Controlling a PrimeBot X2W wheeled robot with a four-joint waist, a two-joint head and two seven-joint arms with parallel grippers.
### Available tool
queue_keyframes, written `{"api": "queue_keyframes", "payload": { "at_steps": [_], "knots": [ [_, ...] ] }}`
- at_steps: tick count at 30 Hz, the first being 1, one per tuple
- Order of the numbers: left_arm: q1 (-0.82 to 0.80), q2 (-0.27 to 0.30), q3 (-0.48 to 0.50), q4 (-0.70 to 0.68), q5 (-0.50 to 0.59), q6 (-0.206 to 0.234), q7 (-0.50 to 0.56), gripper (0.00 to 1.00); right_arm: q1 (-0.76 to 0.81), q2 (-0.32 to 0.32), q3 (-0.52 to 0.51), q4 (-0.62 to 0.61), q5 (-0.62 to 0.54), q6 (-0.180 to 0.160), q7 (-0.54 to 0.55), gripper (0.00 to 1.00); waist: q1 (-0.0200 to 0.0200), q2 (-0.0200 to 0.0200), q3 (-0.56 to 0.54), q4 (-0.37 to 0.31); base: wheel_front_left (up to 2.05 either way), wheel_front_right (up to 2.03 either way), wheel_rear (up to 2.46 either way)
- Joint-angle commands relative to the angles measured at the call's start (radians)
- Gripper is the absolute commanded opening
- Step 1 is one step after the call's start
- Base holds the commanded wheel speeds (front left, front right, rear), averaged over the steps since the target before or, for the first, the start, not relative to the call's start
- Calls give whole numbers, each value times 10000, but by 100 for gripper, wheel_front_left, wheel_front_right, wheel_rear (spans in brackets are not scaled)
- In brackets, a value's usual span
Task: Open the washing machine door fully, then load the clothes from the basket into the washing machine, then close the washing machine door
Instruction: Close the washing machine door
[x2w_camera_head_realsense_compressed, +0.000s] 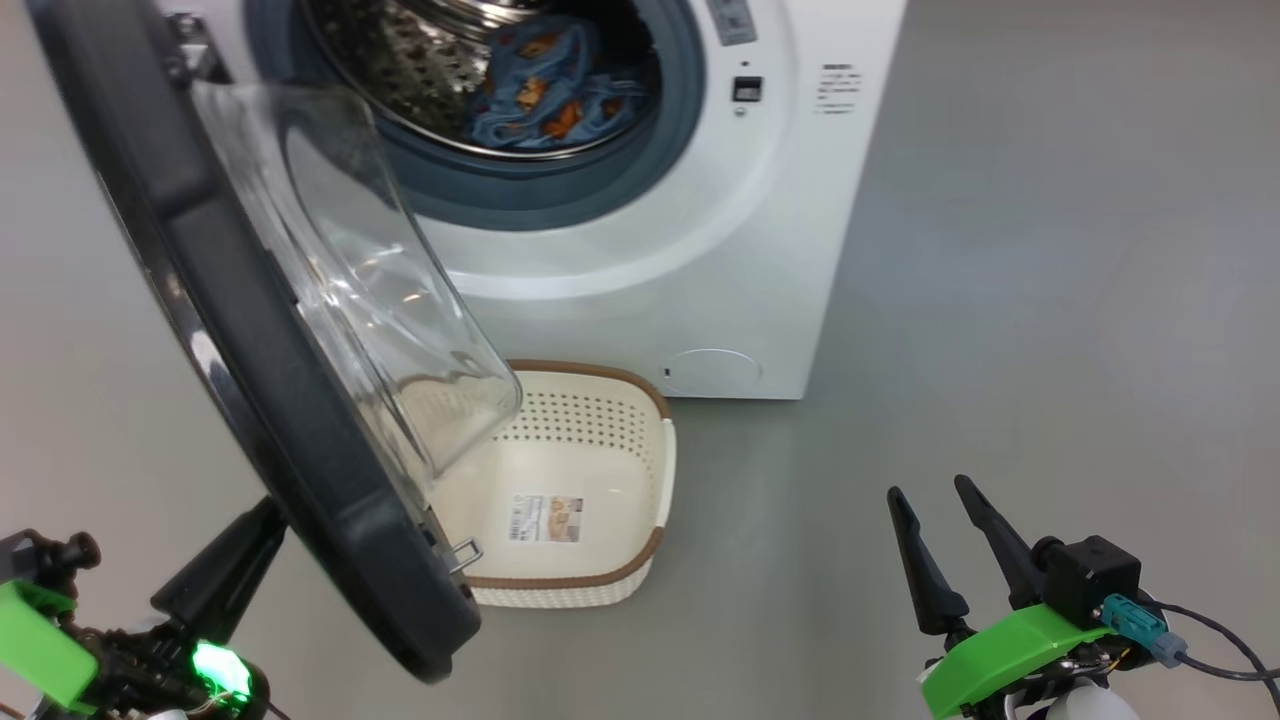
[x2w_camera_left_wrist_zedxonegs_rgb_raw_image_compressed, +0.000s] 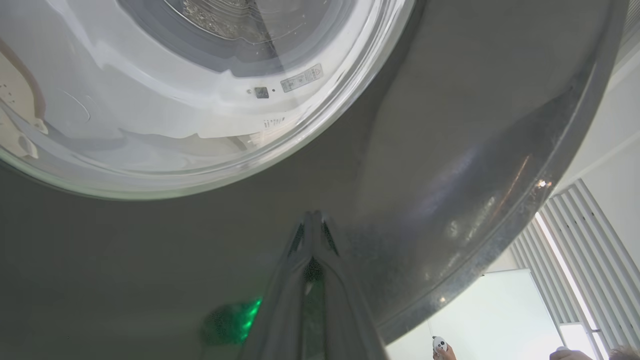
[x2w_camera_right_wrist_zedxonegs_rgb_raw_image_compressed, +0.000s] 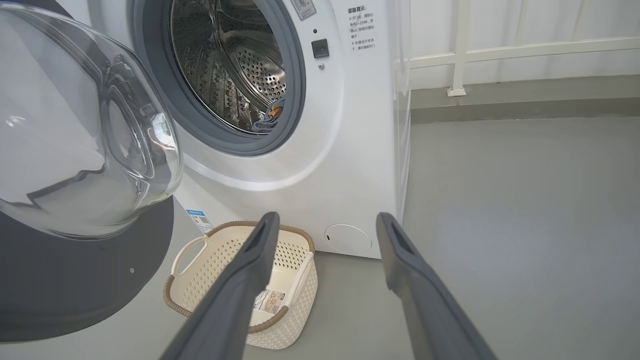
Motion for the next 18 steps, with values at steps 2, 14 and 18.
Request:
{"api": "queue_keyframes", "payload": {
  "at_steps": [2,14,18],
  "knots": [
    [-483,85,161,-255,-47,-148,-35,0,-213,56,282,-232,17,16,-131,100,0,0,105,-564,0,0,0],
    [-1064,-52,-151,248,-160,-758,-825,0,-292,56,290,-231,106,16,-171,100,0,0,287,-1992,0,0,0],
    [-1331,-71,-283,398,-202,-917,-1117,0,-320,56,275,-233,170,16,-178,100,0,0,372,-2390,0,0,0]
  ]
}}
